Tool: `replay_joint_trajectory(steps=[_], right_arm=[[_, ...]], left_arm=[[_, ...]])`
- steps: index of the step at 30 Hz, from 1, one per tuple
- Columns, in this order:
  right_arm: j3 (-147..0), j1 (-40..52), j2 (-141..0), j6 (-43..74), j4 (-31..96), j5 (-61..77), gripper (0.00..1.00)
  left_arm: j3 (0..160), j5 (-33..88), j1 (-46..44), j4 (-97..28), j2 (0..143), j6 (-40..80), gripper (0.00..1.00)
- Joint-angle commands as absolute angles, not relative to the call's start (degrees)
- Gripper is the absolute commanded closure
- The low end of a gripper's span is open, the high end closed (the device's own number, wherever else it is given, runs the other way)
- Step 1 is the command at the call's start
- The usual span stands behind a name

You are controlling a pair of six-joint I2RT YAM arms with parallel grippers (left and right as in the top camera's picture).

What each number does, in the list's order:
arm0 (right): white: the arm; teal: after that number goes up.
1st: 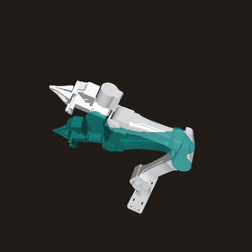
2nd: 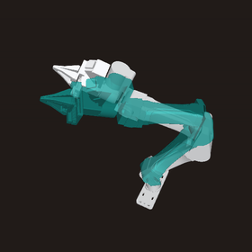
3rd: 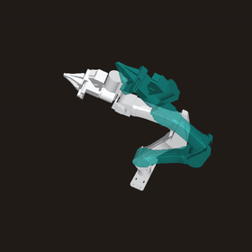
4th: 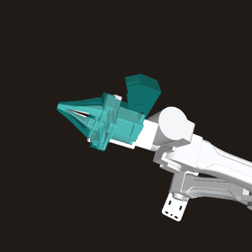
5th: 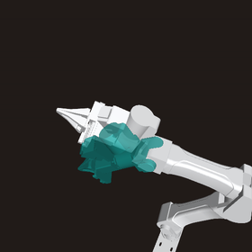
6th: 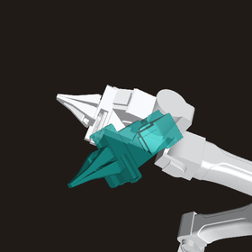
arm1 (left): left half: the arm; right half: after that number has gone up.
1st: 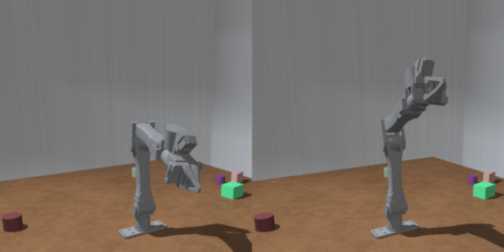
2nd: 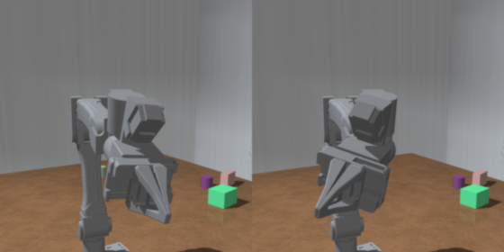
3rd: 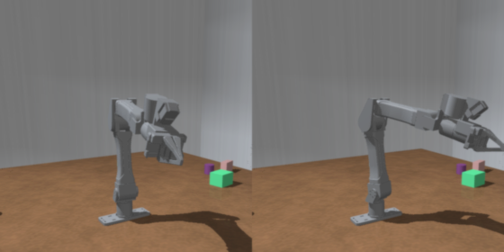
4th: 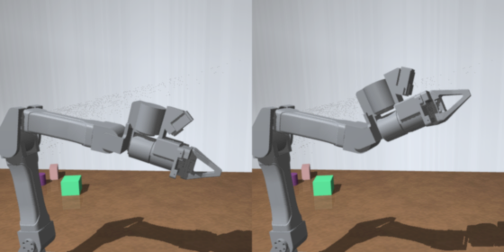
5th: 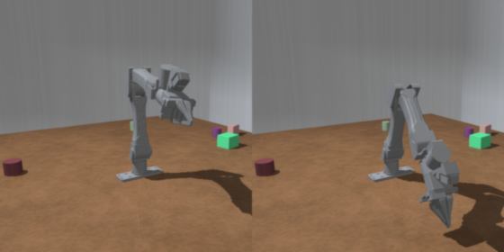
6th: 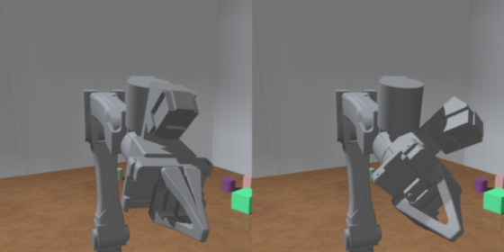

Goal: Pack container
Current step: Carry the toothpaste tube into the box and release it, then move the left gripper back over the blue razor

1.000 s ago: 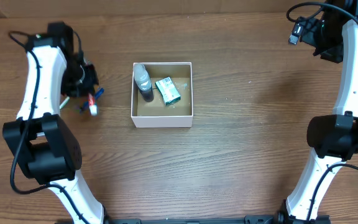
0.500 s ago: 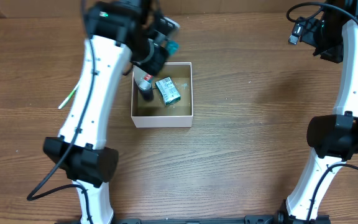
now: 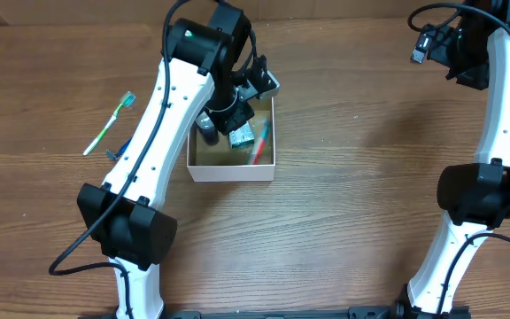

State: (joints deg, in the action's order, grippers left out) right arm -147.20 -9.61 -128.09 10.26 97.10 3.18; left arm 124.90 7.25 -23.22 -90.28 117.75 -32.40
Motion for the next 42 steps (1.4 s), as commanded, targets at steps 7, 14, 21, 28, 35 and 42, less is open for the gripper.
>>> replay_joint_trajectory(steps=[7,14,21,28,35,42], right_arm=[[-147.3,-9.6,-126.3,9.8,97.0,3.5,0.0],[-147.3,-9.6,-126.3,9.8,97.0,3.5,0.0],[-147.3,-9.6,-126.3,9.8,97.0,3.5,0.0],[-147.3,-9.6,-126.3,9.8,97.0,3.5,0.0],[-147.3,-9.6,-126.3,9.8,97.0,3.5,0.0],[-147.3,-9.6,-126.3,9.8,97.0,3.5,0.0]], left_arm=[[133.2,9.6,-22.9,-91.3,117.3,-28.8,0.65],[148.2,3.2,-15.3,-94.9,117.2,-12.2,0.48],[146.8,5.7,1.4,-96.7,117.3,-8.3,0.12],[132.6,10.5,11.4,-91.0,117.4,-7.7,0.09],[109.8,11.5,12.0,-74.9,117.4,-10.3,0.09],[99.0,11.5,11.9,-63.4,117.4,-12.0,0.04]])
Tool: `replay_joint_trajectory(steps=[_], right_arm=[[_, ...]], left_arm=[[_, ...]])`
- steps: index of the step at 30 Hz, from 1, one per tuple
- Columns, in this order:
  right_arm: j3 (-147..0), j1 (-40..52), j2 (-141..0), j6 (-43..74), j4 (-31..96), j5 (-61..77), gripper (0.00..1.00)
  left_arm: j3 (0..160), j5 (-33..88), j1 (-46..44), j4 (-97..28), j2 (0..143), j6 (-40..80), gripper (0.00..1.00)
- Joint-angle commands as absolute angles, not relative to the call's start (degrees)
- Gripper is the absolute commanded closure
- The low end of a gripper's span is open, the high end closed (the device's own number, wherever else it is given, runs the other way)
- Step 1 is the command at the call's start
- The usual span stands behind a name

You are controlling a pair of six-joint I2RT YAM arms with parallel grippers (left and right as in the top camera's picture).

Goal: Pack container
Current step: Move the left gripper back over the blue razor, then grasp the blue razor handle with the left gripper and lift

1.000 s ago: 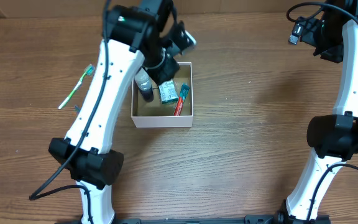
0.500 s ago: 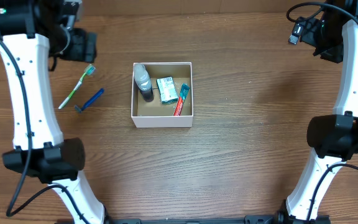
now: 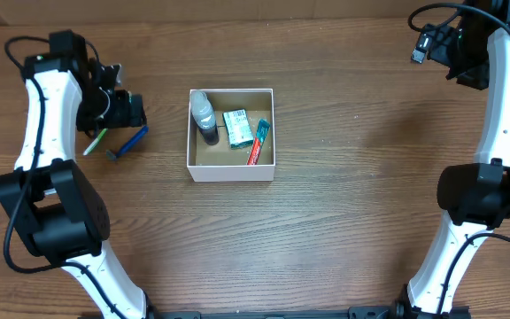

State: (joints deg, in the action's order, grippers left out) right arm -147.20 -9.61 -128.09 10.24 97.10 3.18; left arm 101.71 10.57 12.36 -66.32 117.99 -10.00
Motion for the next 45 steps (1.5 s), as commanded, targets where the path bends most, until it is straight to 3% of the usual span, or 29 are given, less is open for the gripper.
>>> replay_joint_trajectory(steps=[1,13,24,43,45], right_arm=[[-147.3,-9.6,-126.3,9.8,97.0,3.5,0.0],[-147.3,-9.6,-126.3,9.8,97.0,3.5,0.0],[-147.3,-9.6,-126.3,9.8,97.0,3.5,0.0],[-147.3,-9.6,-126.3,9.8,97.0,3.5,0.0],[-147.3,-9.6,-126.3,9.8,97.0,3.5,0.0]], left_arm=[[97.8,11.5,11.9,-61.3,117.4,-12.6,0.04],[86.8,11.9,9.9,-49.4,117.4,-18.9,0.01],[86.3,11.4,8.3,-47.9,117.8,-27.3,0.0],[86.3,9.1,8.3,-49.1,124.4,-25.4,0.0],[86.3,9.1,8.3,-50.4,124.4,-25.0,0.05]])
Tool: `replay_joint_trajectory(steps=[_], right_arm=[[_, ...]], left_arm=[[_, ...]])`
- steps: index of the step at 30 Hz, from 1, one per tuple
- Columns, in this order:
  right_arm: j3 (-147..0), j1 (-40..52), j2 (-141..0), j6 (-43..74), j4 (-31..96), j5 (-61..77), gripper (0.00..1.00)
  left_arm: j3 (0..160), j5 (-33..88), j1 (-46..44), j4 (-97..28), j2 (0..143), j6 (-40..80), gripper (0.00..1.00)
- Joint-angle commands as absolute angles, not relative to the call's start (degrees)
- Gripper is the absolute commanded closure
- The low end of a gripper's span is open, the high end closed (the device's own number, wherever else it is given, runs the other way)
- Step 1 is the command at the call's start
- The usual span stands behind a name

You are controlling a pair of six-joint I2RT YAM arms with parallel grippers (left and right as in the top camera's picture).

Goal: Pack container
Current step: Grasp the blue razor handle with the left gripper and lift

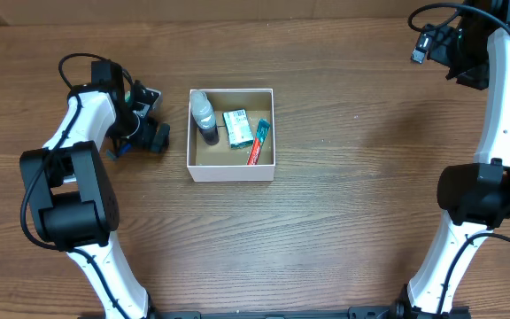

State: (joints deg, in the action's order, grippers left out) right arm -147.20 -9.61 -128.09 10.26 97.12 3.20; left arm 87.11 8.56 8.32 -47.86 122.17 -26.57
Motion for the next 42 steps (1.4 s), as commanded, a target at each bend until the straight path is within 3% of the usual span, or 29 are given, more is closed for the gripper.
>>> replay_joint_trajectory(steps=[1,5,7,10,19,21,24,28,42], right_arm=[[-147.3,-9.6,-126.3,9.8,97.0,3.5,0.0],[-147.3,-9.6,-126.3,9.8,97.0,3.5,0.0],[-147.3,-9.6,-126.3,9.8,97.0,3.5,0.0],[-147.3,-9.6,-126.3,9.8,97.0,3.5,0.0],[-147.3,-9.6,-126.3,9.8,97.0,3.5,0.0],[-147.3,-9.6,-126.3,9.8,97.0,3.5,0.0],[-147.3,-9.6,-126.3,9.8,97.0,3.5,0.0],[-147.3,-9.6,-126.3,9.8,97.0,3.5,0.0],[-147.3,-9.6,-126.3,9.8,97.0,3.5,0.0]], left_arm=[[86.3,9.1,8.3,-51.0,124.4,-25.0,0.08],[86.3,9.1,8.3,-54.0,124.4,-24.8,0.39],[86.3,9.0,8.3,-54.9,124.4,-23.2,0.45],[86.3,9.0,8.3,-55.5,124.4,-20.9,0.64],[86.3,9.5,8.3,-55.1,124.4,-11.8,0.92],[86.3,10.9,8.3,-54.9,124.4,-11.0,0.92],[86.3,14.1,8.3,-54.8,124.4,-10.6,0.84],[86.5,14.7,8.3,-55.1,124.4,-9.1,0.96],[110.1,15.1,8.3,-73.0,124.4,-8.5,0.96]])
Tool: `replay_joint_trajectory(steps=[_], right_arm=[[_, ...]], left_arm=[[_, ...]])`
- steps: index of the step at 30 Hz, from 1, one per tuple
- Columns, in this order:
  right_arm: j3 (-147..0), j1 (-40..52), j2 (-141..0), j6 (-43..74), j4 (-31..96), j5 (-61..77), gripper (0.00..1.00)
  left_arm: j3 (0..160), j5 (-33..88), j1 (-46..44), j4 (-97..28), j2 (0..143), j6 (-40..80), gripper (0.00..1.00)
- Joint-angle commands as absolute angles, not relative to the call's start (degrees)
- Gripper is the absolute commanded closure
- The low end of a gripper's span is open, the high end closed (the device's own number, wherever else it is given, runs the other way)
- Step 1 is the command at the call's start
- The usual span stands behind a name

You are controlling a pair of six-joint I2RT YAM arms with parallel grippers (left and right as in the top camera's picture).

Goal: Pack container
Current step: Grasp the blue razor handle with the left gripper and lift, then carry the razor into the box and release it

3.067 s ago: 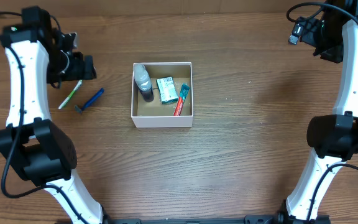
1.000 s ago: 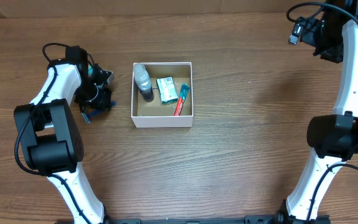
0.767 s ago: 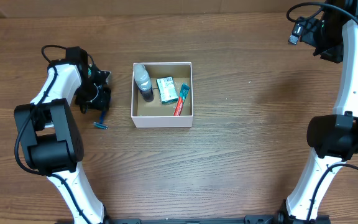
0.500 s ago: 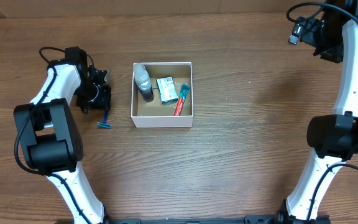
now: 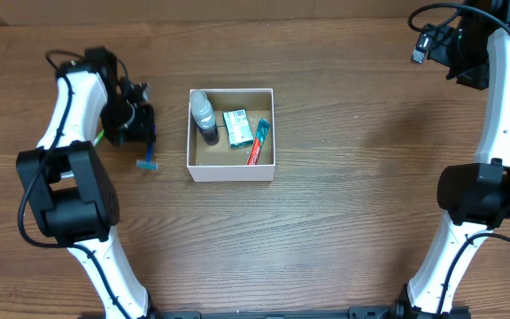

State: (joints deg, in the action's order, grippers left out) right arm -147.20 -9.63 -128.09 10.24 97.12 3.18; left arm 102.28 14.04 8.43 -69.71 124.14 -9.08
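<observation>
A white box (image 5: pixel 189 133) stands at mid-table. It holds a small grey-capped bottle (image 5: pixel 204 115), a green packet (image 5: pixel 237 127) and a red and teal tube (image 5: pixel 258 142). Just left of the box is my left gripper (image 5: pixel 145 135), shut on the top of a blue razor (image 5: pixel 149 156) whose head points toward the table's front. A green toothbrush (image 5: pixel 98 137) peeks out from under the left arm. My right gripper (image 5: pixel 425 46) is raised at the far right corner, its fingers too small to read.
The right arm's base and links stand along the right edge. Bare wooden tabletop lies between the box and the right arm.
The left gripper has shifted slightly back and left. The blue razor, which lay on the table to its left, now hangs from it nearer the box, turned head-forward.
The left gripper was first inside the box over the bottle and packet. Then it was far left, beside the toothbrush and razor on the table. Then it sat lower, right next to the razor. Now it holds the razor. The right arm stayed still.
</observation>
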Motion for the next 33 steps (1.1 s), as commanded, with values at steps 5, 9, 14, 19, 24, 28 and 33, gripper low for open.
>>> replay_joint_trajectory(steps=[5,9,14,19,24,28,33], right_arm=[[-147.3,-9.6,-126.3,9.8,97.0,3.5,0.0],[-147.3,-9.6,-126.3,9.8,97.0,3.5,0.0],[-147.3,-9.6,-126.3,9.8,97.0,3.5,0.0],[-147.3,-9.6,-126.3,9.8,97.0,3.5,0.0],[-147.3,-9.6,-126.3,9.8,97.0,3.5,0.0],[-147.3,-9.6,-126.3,9.8,97.0,3.5,0.0],[-147.3,-9.6,-126.3,9.8,97.0,3.5,0.0]], left_arm=[[123.9,15.8,8.1,-82.4,124.4,-8.6,0.96],[132.1,19.2,7.9,-87.7,124.4,-9.0,0.96],[139.3,21.0,5.6,-92.5,123.6,-10.3,0.96],[141.5,20.8,0.4,-94.4,122.1,-12.8,0.96],[141.5,20.0,-6.9,-94.6,121.7,-15.7,0.96],[141.5,15.9,-12.5,-94.6,121.7,-16.7,0.96],[141.1,12.6,-18.9,-94.9,121.8,-23.4,0.96]])
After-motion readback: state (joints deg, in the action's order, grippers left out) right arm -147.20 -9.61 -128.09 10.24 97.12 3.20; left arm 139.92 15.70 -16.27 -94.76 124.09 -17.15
